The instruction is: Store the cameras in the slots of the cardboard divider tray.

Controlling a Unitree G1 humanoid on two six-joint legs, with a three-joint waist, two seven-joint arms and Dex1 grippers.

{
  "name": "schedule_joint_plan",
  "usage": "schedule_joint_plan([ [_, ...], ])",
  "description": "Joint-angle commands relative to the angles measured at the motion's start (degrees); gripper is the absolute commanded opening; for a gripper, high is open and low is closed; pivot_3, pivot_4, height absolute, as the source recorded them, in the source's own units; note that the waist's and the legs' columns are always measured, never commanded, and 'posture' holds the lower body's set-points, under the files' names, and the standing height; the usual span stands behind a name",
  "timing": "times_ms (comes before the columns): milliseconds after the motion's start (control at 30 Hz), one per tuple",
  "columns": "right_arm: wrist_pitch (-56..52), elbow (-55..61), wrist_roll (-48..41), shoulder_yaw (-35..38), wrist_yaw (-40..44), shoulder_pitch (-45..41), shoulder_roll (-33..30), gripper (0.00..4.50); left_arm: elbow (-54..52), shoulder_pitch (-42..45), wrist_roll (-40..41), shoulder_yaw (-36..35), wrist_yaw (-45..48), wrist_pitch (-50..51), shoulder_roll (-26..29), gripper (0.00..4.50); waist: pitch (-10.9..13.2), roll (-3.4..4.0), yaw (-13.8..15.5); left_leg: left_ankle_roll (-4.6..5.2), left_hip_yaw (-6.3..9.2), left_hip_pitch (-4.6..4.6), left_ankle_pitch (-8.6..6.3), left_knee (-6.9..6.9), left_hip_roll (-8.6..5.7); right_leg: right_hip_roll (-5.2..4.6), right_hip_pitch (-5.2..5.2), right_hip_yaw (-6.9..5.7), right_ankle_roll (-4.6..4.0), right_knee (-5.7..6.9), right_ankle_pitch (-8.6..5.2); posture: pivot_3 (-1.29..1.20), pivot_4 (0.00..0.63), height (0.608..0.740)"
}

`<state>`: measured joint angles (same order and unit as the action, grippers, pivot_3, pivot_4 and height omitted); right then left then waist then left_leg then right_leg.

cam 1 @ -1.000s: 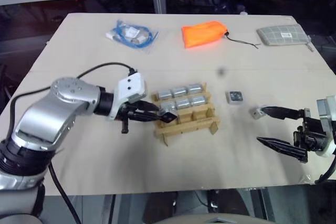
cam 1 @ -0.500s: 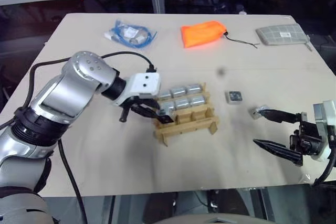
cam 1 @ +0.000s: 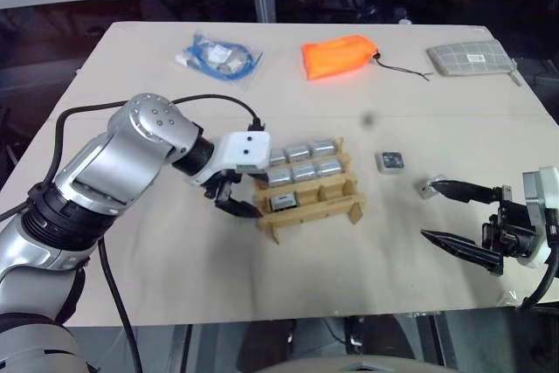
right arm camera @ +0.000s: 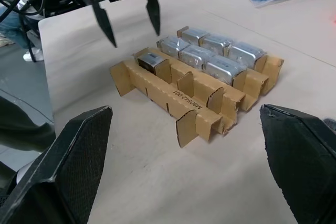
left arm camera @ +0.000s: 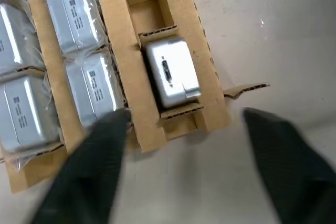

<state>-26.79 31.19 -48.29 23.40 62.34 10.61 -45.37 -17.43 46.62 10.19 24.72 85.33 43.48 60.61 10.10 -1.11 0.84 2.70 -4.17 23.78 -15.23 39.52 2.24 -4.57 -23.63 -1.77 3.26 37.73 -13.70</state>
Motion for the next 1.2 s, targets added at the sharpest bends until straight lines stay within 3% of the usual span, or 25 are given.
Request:
schedule_joint_plan([
  [33,1.0,0.71,-0.69,1.31,0.34,-0.63,-0.43,4.5,-1.07,0.8,0.28,-2.26,-1.31,1.21,-0.21,4.4,0.0,0.0,-0.01,0.0,0.0,0.0,0.0,0.0,0.0,0.0,0.0,0.0,0.0,0.0,0.0,0.0,0.15,0.74],
  [200,0.9,0.77,-0.82,1.57,0.45,-0.66,-0.52,4.5,-0.52,0.76,2.76,-4.72,-2.6,3.53,-1.33,4.4,0.0,0.0,-0.02,0.0,0.0,0.0,0.0,0.0,0.0,0.0,0.0,0.0,0.0,0.0,0.0,0.0,0.15,0.74],
  [400,0.94,0.31,-0.87,2.17,0.63,-0.39,-0.58,4.5,-0.44,-2.44,11.35,-13.95,-3.72,3.25,-3.6,4.4,0.0,0.0,-0.04,-0.01,0.0,-0.01,0.01,0.0,0.02,0.0,-0.01,0.0,0.0,0.01,0.0,0.0,0.15,0.74],
  [633,1.18,-1.42,-0.34,2.37,1.45,-1.21,-1.26,4.5,1.42,-7.9,25.71,-28.86,-2.26,0.04,-8.28,4.4,0.0,0.0,-0.15,-0.1,-0.01,-0.01,0.06,0.03,0.03,-0.01,0.0,0.01,0.0,0.02,0.0,0.0,0.15,0.74],
  [833,2.73,-5.21,3.05,2.75,0.5,-1.83,-1.65,4.5,1.53,-7.65,38.11,-38.66,-10.49,5.13,-13.97,4.4,-0.01,-0.02,0.0,-0.07,0.03,-0.01,0.04,0.1,0.01,-0.03,0.03,-0.03,0.0,0.08,0.01,0.0,0.15,0.74],
  [967,5.5,-10.71,9.79,1.59,-3.32,-3.35,-1.29,4.5,-2.17,-10.83,43.98,-41.37,-13.44,6.73,-14.82,4.4,-0.02,-0.03,-0.12,-0.12,0.01,-0.02,0.07,0.11,0.0,-0.05,0.02,-0.01,0.0,0.1,0.01,0.0,0.15,0.74],
  [1200,5.21,-12.97,20.53,-2.92,-17.76,-4.87,4.22,4.5,-5.58,-17.77,44.53,-42.43,-18.01,5.55,-12.92,4.4,-0.03,-0.02,-0.18,-0.16,-0.01,-0.06,0.09,0.1,0.02,-0.02,0.01,0.01,-0.01,0.17,0.01,0.0,0.15,0.74],
])
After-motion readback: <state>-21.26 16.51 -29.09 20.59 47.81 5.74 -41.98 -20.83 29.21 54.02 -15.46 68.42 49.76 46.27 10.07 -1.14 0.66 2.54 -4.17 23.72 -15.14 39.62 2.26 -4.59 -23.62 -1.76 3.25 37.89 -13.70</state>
